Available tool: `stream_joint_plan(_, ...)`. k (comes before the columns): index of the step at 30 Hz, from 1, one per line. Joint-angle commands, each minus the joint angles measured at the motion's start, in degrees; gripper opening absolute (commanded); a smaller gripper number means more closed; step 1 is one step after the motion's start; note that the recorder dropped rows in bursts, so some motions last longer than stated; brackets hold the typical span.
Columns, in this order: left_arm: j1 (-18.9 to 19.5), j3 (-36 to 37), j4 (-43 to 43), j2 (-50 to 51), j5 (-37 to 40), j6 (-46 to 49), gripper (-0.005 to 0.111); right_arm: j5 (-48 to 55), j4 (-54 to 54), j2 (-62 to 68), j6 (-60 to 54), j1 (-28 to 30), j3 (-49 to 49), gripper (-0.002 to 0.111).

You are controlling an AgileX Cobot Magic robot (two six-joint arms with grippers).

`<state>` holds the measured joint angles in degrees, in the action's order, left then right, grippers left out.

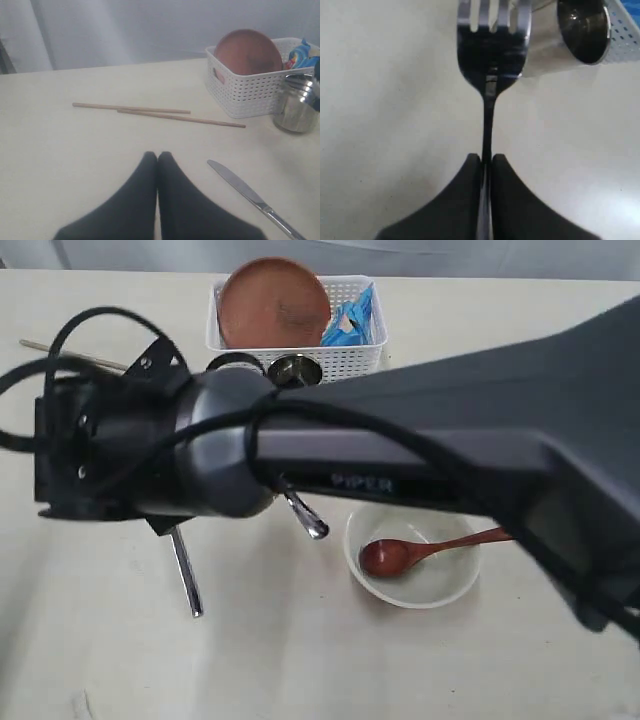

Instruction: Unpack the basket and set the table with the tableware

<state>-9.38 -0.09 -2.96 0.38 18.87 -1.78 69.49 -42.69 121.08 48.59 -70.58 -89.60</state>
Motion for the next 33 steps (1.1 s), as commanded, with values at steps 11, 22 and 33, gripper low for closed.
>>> stream_joint_plan(11, 0.1, 0.1, 0.1, -0.4, -0.5, 0.0, 0.0, 0.5, -0.1, 7.9, -2.3, -0.9, -0.3, 0.0)
stream_joint_plan(22, 0.1, 0.1, 0.1, -0.4, -0.5, 0.0, 0.0, 0.5, -7.4, 8.2, -6.4, -1.4, -0.3, 0.0)
stream_joint_plan(33, 0.1, 0.1, 0.1, -0.4, -0.5, 0.0, 0.0, 0.5, -15.0, 11.9, -10.0, -1.5, -0.3, 0.0)
